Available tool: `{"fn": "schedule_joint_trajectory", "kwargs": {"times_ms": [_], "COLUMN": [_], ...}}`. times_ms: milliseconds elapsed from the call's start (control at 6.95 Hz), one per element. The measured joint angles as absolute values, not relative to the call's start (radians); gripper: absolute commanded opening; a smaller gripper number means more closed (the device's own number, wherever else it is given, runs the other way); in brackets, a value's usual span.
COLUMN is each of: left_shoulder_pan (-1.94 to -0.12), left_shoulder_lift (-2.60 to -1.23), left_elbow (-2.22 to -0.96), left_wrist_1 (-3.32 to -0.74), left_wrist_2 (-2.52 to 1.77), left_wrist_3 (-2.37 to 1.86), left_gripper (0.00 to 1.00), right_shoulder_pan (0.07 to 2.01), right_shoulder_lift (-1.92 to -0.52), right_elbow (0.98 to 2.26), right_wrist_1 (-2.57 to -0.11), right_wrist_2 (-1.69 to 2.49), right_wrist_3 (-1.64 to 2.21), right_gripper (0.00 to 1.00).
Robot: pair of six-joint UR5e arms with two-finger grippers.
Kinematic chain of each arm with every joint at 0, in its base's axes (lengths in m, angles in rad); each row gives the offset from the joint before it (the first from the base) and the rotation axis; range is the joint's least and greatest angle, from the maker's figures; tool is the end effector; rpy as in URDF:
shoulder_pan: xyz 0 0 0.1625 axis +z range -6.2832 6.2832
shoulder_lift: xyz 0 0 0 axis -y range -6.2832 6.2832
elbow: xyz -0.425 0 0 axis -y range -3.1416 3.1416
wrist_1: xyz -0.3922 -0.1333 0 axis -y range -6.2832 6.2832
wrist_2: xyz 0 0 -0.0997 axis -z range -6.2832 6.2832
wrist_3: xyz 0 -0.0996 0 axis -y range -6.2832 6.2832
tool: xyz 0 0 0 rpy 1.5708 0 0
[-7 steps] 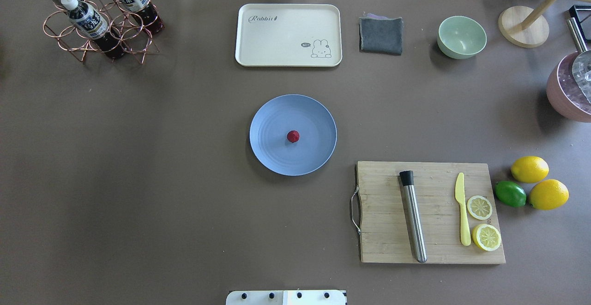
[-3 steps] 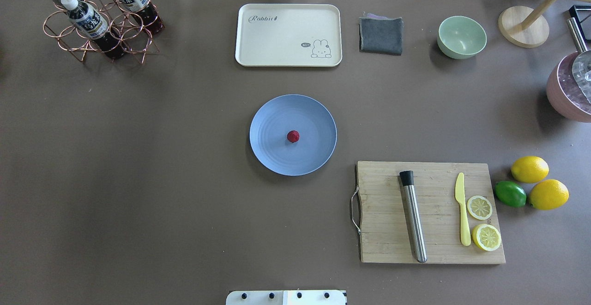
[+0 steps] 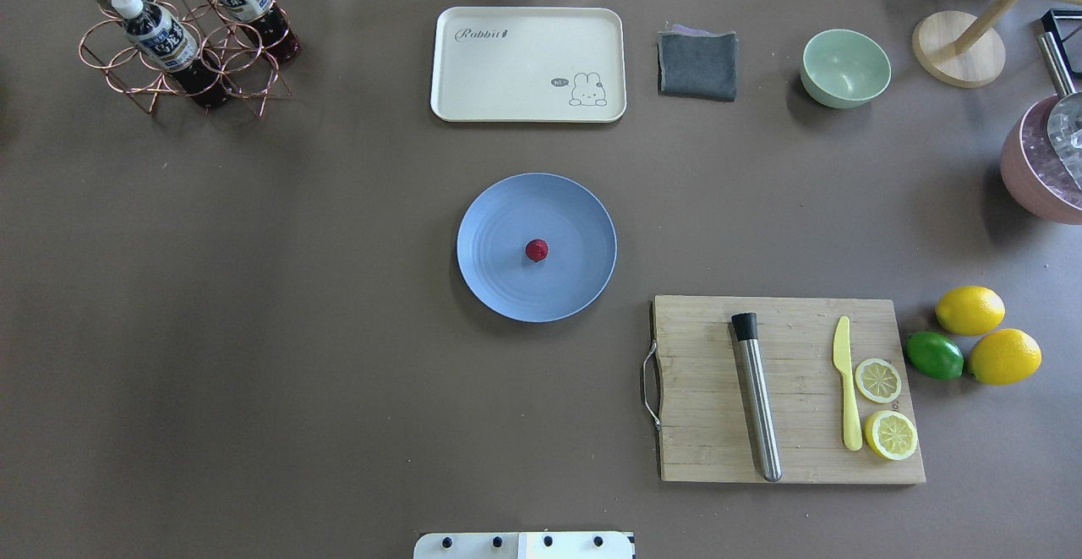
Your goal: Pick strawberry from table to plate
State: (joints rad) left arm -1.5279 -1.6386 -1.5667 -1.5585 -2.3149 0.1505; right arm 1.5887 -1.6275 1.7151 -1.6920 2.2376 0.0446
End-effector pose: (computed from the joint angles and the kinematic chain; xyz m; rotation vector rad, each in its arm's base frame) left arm -0.0433 -0.5259 0.6296 0.0891 0.7416 0.2035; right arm 0.0800 -0.4623 0.6341 -0.0413 -0.6664 0.0714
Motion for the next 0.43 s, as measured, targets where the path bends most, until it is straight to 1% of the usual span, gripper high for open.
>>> {"fn": "schedule_joint_trajectory", "kwargs": {"times_ms": [432], "left_shoulder_pan": [-1.524], "left_shoulder_lift": [-1.636], "left_elbow": [-1.566], "left_wrist_1": [-1.558], "left_wrist_2": [-2.326], "left_wrist_3": [0.151], "left_gripper": [0.99], "right_shoulder_pan": [1.587], "right_shoulder_lift": [-1.628], "right_elbow": [1.714], "right_wrist_1": [-1.680], "right_wrist_2": [2.239], "right_wrist_3": [0.045], "right_gripper": [1.00]}}
